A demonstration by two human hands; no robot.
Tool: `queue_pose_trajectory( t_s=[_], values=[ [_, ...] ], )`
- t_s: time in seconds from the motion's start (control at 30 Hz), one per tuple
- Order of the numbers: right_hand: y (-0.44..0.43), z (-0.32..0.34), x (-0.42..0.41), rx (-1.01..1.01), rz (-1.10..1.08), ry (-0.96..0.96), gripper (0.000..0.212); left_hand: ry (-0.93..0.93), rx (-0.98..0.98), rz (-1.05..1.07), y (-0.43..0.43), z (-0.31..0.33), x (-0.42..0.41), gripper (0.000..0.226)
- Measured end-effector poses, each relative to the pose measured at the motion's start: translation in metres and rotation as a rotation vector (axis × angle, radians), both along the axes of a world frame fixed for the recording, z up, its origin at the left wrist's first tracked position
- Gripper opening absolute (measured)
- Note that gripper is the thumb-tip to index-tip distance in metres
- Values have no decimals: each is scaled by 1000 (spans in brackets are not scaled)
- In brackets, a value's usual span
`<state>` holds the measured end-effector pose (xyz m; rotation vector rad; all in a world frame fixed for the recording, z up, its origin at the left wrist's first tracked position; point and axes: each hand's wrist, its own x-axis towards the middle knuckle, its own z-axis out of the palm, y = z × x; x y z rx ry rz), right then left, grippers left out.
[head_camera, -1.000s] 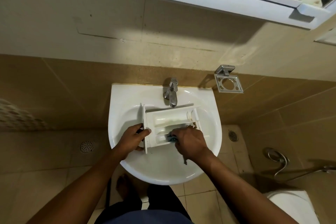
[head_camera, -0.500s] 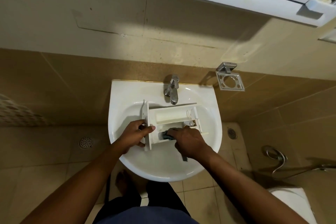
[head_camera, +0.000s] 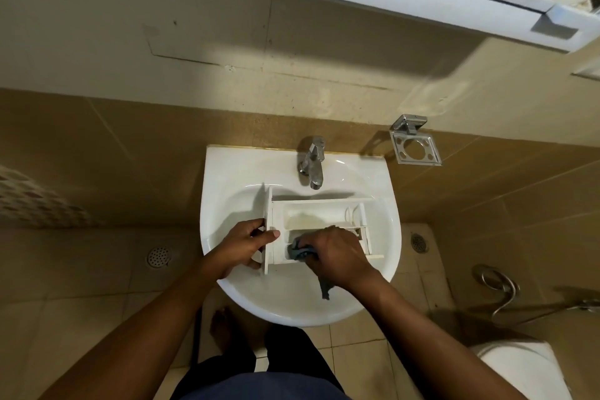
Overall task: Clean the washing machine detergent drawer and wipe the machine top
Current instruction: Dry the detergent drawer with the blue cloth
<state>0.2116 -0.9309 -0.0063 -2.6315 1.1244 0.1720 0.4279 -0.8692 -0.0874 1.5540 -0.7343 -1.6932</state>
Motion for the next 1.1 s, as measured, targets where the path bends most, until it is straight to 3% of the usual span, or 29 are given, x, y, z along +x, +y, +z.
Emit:
queue_pose_trajectory(
  t_s=[0.13, 0.33, 0.43, 0.53, 0.67, 0.83, 0.97, 1.1],
  values=[
    [18, -7, 5, 140, 32, -6, 51, -1, 10, -6, -2, 0, 2, 33],
    [-20, 14, -13, 122, -134, -102, 24, 9, 12, -31, -2, 3, 0, 35],
    [-20, 14, 1, 8, -153, -207, 36, 40, 25, -8, -1, 6, 3, 36],
    [3, -5, 22, 11, -31, -166, 53, 58, 33, 15, 1, 7, 8, 39],
    [13, -16, 24, 40, 60, -159, 42, 96, 49, 73, 6, -1, 15, 46],
    [-15, 14, 48, 90, -74, -244, 23, 124, 65, 66, 6, 1, 19, 47],
    [-32, 1, 82, 41, -100, -317, 34, 133, 96, 65, 5, 2, 19, 52],
    [-23, -30, 94, 96, -28, -234, 39, 138, 119, 82, 4, 4, 22, 52]
  ],
)
